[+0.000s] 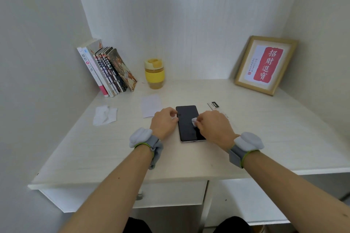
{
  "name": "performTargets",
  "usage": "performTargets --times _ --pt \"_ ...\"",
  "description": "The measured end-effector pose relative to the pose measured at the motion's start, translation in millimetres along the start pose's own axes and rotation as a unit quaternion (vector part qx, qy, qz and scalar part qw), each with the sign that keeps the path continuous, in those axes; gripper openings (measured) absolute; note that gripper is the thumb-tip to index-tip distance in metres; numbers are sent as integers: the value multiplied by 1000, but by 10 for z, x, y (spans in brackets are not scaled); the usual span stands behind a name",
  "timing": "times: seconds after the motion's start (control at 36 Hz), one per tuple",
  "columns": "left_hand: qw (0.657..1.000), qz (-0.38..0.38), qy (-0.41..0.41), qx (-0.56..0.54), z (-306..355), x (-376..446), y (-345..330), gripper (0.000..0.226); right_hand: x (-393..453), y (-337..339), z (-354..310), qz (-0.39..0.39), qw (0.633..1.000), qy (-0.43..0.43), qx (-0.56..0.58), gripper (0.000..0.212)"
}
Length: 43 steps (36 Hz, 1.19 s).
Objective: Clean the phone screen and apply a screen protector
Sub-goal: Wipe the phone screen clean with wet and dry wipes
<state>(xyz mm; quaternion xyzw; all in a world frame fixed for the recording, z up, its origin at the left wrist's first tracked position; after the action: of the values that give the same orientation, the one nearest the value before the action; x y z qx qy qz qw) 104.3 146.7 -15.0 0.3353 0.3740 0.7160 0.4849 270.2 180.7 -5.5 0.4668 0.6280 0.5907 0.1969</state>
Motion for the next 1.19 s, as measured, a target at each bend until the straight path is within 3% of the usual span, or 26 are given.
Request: performTargets --times 0.14,0.31,0.53,0.86,1.19 --pt "999 22 25 39 9 -26 -59 31 -29 -192 -41 -66 992 88 54 36" --pt "997 35 36 60 -1 -20 -78 33 41 -242 -148 -171 982 63 42 45" --pt "997 35 39 59 -54 -17 -75 33 341 -314 -161 -204 977 28 60 48" --pt "996 57 52 45 -28 0 -99 29 134 -327 -163 -218 974 57 23 50" --pt "995 40 36 79 -6 -5 -67 30 462 -298 -59 -204 979 -21 -5 53"
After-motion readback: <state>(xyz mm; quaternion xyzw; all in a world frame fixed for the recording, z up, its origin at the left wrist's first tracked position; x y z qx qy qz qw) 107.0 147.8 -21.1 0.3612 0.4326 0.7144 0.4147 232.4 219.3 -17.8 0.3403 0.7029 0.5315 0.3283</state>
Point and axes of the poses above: each hand's wrist, its own x-axis towards the middle knuckle, its own y-axis out of the back of the hand, z = x × y, the point moved 3 cm from there along x, towards the middle knuckle, and after that the axes turned 8 degrees about x, right-handed, at the moved point
